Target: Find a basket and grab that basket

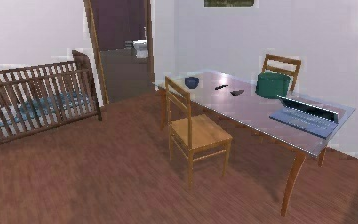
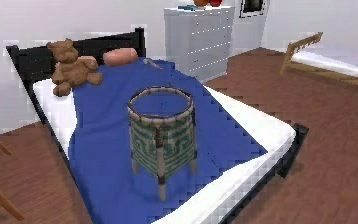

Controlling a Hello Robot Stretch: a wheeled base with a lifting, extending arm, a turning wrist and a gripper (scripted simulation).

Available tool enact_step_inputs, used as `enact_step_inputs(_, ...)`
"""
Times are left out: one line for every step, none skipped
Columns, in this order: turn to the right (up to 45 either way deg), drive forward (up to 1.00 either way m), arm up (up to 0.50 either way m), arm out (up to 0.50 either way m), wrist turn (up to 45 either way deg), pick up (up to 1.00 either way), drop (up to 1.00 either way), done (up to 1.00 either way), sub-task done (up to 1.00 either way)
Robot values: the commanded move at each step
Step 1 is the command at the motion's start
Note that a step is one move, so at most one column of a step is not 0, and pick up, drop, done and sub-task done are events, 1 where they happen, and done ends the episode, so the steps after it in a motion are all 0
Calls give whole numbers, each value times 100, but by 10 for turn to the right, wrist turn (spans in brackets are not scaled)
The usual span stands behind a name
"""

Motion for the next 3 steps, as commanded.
enact_step_inputs(0,0,0,26,0,0,0,0,0)
enact_step_inputs(0,0,0,0,450,0,0,0,0)
enact_step_inputs(0,0,0,0,450,0,0,0,0)
